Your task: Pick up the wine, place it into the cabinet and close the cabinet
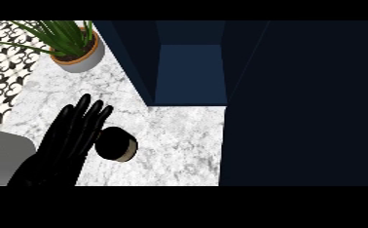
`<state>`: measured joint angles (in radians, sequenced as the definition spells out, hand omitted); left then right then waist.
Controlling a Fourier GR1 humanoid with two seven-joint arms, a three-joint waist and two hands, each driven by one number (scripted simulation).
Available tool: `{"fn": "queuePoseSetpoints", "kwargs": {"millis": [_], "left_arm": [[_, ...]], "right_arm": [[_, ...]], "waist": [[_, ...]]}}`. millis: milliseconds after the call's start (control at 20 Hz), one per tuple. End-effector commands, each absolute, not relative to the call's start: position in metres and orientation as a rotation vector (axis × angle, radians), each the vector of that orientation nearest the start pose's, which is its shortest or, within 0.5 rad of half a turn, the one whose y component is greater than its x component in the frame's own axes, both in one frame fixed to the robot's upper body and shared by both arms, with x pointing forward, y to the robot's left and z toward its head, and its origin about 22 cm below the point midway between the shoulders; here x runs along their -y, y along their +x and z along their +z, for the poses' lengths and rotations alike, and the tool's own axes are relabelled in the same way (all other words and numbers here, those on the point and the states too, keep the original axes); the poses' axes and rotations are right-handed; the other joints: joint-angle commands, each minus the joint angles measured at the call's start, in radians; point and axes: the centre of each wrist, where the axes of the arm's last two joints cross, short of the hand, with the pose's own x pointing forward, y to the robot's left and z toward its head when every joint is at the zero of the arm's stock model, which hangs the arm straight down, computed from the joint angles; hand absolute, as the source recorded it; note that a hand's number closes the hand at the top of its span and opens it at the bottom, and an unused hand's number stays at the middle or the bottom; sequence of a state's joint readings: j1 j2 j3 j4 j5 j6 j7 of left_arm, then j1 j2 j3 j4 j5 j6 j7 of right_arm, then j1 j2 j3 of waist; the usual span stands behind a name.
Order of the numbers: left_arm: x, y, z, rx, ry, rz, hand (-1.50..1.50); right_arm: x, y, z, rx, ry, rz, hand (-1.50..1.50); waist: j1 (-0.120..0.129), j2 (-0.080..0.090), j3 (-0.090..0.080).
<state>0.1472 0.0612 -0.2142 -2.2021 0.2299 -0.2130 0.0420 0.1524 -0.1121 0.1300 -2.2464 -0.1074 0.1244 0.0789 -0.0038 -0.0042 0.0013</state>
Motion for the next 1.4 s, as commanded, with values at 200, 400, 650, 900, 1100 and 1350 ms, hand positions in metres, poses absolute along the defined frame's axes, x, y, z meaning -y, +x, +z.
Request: {"fn": "queuePoseSetpoints", "kwargs": {"millis": [200,400,650,900,1100,1350], "left_arm": [[-0.186,0.131,0.161,1.913,-0.648,-0.205,-1.5],[-0.177,0.115,0.177,1.917,-0.665,-0.181,-1.5],[-0.175,0.11,0.183,1.914,-0.65,-0.199,-1.5],[-0.16,0.1,0.177,1.914,-0.655,-0.173,-1.5],[-0.154,0.093,0.191,1.931,-0.616,-0.137,-1.5],[-0.151,0.089,0.185,1.916,-0.567,-0.082,-1.5]], "right_arm": [[0.227,0.153,0.155,1.974,0.293,0.226,-1.5],[0.217,0.137,0.184,1.968,0.289,0.248,-1.5],[0.209,0.148,0.184,1.965,0.277,0.248,-1.5],[0.226,0.149,0.193,1.968,0.247,0.243,-1.5],[0.22,0.144,0.195,1.975,0.276,0.239,-1.5],[0.222,0.13,0.203,1.941,0.264,0.251,-1.5]], "waist": [[0.006,0.002,-0.001],[0.007,0.001,-0.001],[0.008,0.002,-0.002],[0.009,0.001,-0.001],[0.008,0.0,-0.001],[0.007,-0.002,-0.001]]}}
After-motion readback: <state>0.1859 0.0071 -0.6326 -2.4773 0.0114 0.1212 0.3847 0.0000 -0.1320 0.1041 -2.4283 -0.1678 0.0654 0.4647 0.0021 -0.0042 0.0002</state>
